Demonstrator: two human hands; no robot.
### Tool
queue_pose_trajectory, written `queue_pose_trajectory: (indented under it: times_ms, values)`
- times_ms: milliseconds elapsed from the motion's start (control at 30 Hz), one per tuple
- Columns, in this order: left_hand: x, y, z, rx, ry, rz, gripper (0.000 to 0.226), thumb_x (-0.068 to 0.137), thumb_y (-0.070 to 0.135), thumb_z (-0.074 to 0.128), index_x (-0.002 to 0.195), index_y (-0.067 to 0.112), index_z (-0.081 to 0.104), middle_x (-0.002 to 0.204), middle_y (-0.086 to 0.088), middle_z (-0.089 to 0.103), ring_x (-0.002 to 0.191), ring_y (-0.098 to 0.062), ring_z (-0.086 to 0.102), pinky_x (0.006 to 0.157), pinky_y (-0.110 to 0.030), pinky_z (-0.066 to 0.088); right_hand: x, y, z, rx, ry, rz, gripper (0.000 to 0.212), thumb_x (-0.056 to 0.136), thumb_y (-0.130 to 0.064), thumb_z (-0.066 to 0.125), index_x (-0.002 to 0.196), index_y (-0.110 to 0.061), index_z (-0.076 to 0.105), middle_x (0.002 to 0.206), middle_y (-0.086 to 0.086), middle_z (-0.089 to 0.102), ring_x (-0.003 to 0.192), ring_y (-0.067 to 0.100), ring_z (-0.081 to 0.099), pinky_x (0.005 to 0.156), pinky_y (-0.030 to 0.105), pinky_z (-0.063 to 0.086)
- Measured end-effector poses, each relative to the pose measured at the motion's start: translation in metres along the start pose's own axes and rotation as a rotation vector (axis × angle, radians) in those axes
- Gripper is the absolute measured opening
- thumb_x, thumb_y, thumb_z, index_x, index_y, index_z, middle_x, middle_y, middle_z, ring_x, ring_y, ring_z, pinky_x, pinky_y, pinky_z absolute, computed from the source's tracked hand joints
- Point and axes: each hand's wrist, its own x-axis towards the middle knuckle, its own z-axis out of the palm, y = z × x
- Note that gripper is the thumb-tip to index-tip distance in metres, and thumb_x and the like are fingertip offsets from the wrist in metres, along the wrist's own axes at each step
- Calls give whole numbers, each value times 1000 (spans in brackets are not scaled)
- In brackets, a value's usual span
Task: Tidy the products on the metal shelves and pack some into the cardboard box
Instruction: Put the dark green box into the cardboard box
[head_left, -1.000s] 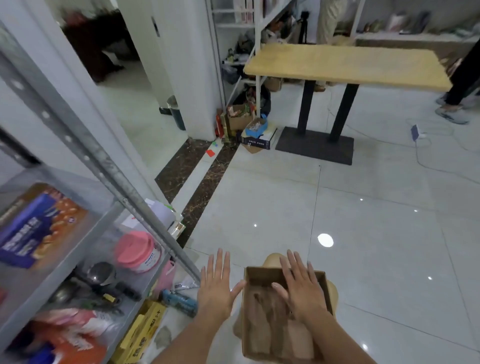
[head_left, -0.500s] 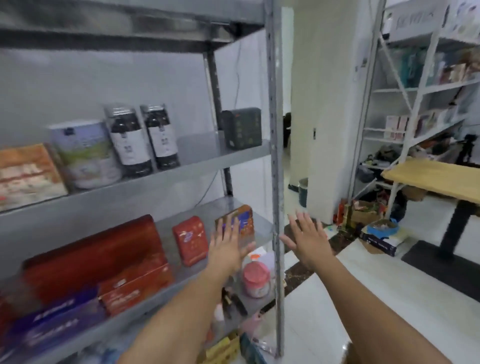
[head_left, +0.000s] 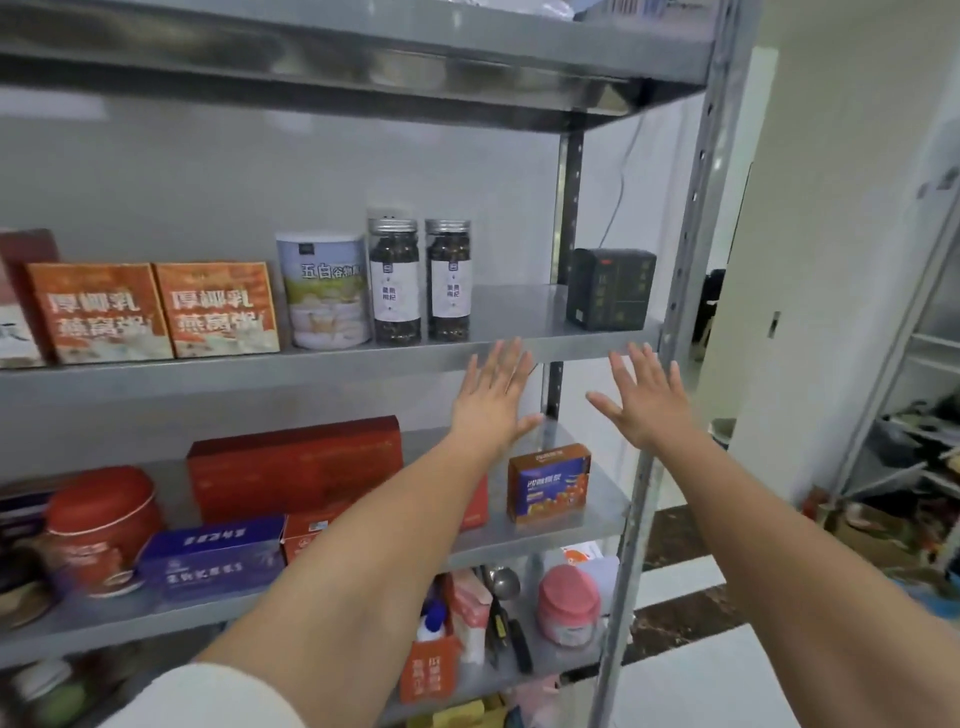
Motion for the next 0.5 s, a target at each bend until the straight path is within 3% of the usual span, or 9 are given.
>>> queue_pose_trajectory:
  times_ms: [267, 500]
  values:
    - [41, 3, -10, 23, -6, -151, 81, 100, 59, 20, 151, 14, -23, 159, -5, -29, 146, -22, -26, 115, -41, -19, 73, 22, -32, 13, 135, -63, 81, 97, -61, 24, 153, -17, -13, 161, 6, -18, 147, 20, -19, 118, 44, -10]
    - [51, 8, 1, 110, 1, -241, 85, 99, 60, 29, 153, 10, -13, 163, -10, 1, 151, -29, -5, 117, -45, -15, 122, 37, -48, 64, 323, -141, 80, 98, -56, 29, 154, -14, -10, 162, 5, -16, 148, 21, -17, 119, 45, -10]
